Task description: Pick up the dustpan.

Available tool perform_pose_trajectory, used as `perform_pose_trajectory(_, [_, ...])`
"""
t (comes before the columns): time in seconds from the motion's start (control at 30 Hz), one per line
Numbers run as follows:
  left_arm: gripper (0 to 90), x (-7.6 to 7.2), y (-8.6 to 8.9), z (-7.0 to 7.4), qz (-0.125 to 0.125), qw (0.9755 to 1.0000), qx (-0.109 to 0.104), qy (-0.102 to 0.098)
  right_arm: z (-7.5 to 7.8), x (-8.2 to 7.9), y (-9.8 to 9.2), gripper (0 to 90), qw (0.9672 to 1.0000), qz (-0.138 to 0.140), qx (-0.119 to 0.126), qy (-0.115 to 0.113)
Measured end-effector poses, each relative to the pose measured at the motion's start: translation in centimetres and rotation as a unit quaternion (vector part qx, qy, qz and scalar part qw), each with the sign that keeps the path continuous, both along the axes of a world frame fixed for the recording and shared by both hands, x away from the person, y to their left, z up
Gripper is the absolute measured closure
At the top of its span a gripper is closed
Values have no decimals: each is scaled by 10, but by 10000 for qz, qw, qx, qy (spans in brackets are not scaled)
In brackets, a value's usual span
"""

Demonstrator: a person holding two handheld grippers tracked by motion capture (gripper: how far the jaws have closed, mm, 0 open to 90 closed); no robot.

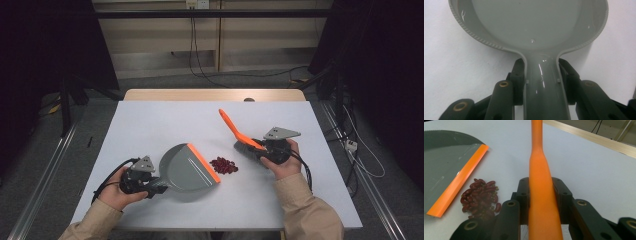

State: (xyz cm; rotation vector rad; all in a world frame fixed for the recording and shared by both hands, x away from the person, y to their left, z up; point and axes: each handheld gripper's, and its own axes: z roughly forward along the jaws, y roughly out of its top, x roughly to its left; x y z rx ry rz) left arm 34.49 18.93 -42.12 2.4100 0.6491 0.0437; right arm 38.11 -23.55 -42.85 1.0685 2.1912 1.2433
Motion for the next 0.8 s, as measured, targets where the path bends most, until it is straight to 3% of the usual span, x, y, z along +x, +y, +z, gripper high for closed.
perform_pose_trajectory(0.5, [630, -2, -9, -4, -323, 9994, 1, 108, -3, 5, 11, 712, 10000, 9, 69, -66])
perform_pose_trajectory(0.63, [629, -2, -10, -5, -310, 9994, -34, 139, -5, 8, 17, 711, 9999, 5, 70, -100])
perform_pose_trajectory(0.8, [629, 0, -10, -6, -346, 9993, -33, 141, 0, 6, 21, 691, 9997, -60, -215, 44])
